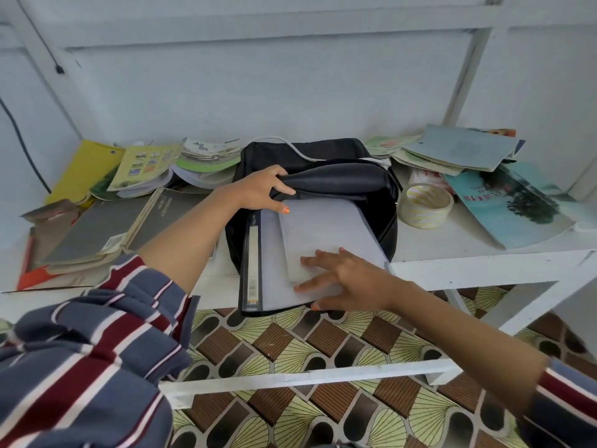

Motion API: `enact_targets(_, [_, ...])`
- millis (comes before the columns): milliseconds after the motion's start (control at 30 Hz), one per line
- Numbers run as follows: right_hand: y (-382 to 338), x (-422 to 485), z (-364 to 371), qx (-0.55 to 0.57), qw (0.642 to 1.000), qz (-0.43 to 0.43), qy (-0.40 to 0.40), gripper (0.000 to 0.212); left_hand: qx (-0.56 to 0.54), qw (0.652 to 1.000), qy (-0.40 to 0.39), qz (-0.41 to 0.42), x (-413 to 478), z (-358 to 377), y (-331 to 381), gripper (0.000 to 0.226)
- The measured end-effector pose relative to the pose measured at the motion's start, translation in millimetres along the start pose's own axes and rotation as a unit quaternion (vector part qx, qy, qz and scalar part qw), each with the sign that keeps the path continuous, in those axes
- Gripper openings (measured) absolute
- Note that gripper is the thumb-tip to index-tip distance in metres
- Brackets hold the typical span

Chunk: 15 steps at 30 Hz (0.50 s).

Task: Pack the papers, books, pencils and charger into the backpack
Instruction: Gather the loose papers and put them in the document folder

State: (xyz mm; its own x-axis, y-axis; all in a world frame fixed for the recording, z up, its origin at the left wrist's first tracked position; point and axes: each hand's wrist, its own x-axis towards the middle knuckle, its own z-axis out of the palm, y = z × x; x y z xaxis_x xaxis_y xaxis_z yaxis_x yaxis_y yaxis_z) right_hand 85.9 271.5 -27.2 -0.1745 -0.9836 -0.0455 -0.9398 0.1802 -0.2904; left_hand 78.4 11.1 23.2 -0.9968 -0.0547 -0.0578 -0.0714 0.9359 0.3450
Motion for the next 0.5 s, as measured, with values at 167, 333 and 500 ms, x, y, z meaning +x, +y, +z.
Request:
enact_targets(167, [6,9,-6,0.003,0.999,0.030,-0.039,0.059,-0.004,1.000,0.000,-0.005,-2,0,2,0.053])
enact_targets(333, [15,5,-4,-0.030,0.998,0.029,-0.041,0.058,-0.010,1.000,-0.001,-0.009,-1,0,2,0.053])
enact_targets(500, [18,12,-5,-0.039,0.999,0.012,0.003,0.047,-0.014,1.000,-0.010,-0.013,-2,0,3,0.053])
